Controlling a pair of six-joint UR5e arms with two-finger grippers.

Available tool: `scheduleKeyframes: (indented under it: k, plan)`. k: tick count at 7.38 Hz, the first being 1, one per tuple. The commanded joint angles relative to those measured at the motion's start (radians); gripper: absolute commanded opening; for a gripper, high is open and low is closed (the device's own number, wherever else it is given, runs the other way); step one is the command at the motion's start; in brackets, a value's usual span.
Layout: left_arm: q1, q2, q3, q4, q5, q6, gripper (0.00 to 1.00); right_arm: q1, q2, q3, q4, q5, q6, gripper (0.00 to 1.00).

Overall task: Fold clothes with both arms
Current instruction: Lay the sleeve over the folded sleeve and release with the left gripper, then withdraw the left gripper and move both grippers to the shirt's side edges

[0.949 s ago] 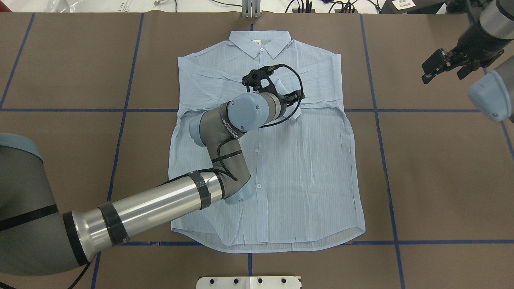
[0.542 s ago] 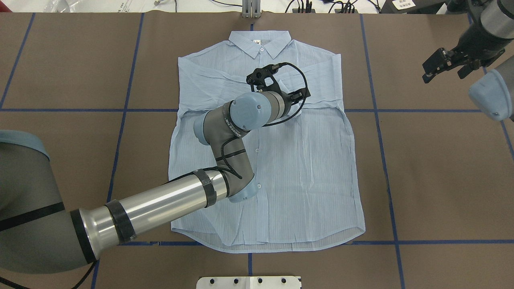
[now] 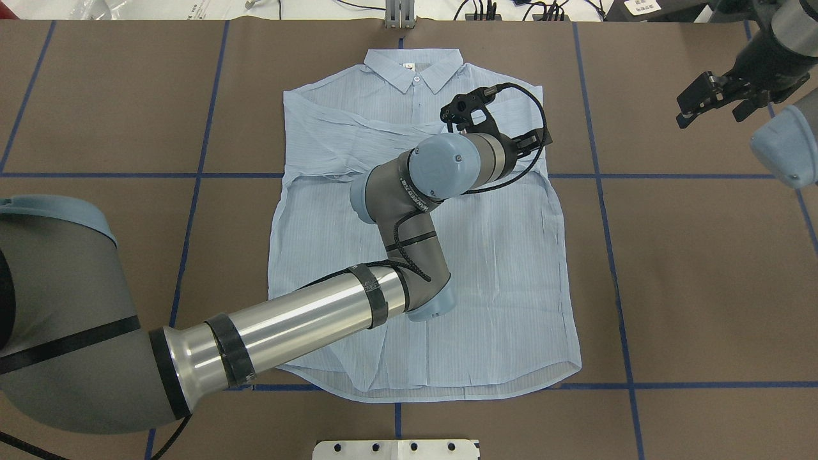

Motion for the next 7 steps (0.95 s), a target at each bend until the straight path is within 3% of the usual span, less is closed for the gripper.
scheduleKeyframes:
  k: [1,2,3,5,7]
  plan:
    - [-0.015,-0.005,-0.022,0.005,-0.034,-0.001,1.00,0.002,0.004,0.007,0.008,0.014,0.001,1.00]
    - [-0.032,0.008,-0.091,0.094,-0.063,0.000,1.00,0.002,0.003,0.015,0.011,0.037,0.004,1.00]
    - [-0.058,0.071,-0.255,0.292,-0.137,0.006,1.00,0.002,-0.002,0.036,0.009,0.042,0.010,1.00]
    - [-0.076,0.377,-0.669,0.434,-0.201,0.012,0.99,-0.012,-0.022,0.097,0.012,0.086,0.149,1.00]
    - [-0.084,0.554,-0.979,0.664,-0.223,0.113,0.99,-0.116,-0.123,0.215,0.115,0.060,0.316,1.00]
